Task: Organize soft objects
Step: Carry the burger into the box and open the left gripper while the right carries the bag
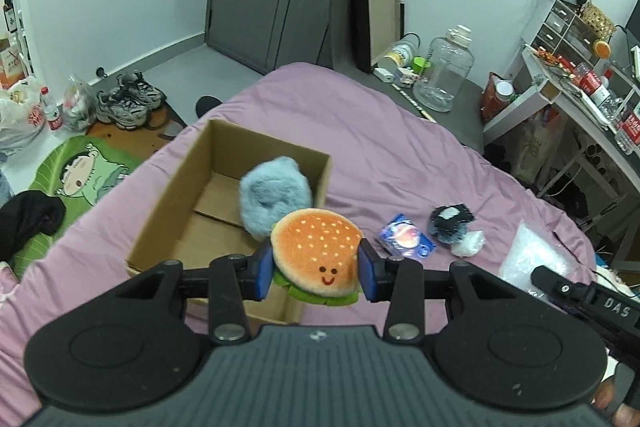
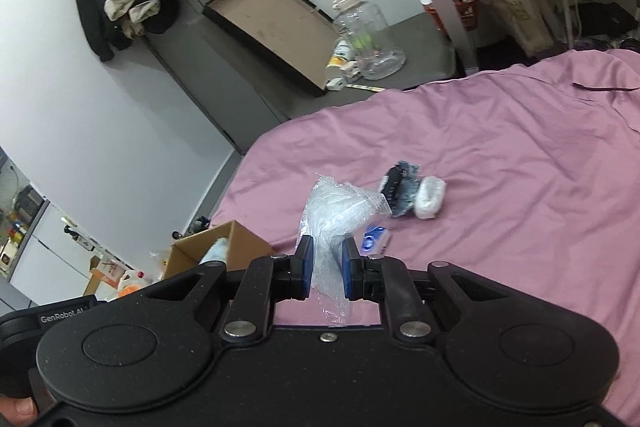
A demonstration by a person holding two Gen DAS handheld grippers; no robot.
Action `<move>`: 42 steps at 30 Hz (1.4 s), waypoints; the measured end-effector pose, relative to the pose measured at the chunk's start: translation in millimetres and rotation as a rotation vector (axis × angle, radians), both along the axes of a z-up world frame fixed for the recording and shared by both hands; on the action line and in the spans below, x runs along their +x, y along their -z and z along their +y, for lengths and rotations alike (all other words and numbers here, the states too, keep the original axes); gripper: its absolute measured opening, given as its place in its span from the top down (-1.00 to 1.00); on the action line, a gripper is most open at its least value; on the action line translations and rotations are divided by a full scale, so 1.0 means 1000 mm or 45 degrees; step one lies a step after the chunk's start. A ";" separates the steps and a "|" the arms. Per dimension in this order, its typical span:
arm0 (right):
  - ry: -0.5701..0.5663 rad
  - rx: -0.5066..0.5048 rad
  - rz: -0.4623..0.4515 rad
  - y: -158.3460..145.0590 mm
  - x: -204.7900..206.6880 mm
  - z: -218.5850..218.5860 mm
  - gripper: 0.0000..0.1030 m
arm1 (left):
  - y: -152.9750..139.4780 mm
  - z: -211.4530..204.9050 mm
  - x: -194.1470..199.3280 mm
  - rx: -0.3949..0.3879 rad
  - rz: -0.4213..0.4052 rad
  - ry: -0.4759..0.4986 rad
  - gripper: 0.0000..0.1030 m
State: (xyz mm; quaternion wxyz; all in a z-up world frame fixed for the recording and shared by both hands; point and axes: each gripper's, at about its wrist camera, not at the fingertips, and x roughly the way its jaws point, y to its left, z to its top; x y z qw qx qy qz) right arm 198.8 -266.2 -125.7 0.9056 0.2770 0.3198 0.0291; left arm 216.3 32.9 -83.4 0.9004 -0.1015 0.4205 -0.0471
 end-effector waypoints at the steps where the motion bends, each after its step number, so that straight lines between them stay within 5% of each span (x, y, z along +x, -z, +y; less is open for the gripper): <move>1: -0.009 0.004 -0.008 -0.001 0.000 0.003 0.72 | 0.000 0.003 0.000 0.005 0.000 0.002 0.20; 13: -0.091 0.044 -0.103 -0.025 0.015 0.035 0.72 | 0.000 0.035 0.017 0.045 0.032 -0.039 0.19; 42: -0.399 0.107 -0.013 0.013 0.091 0.110 0.72 | 0.053 0.063 0.122 0.054 0.111 -0.112 0.11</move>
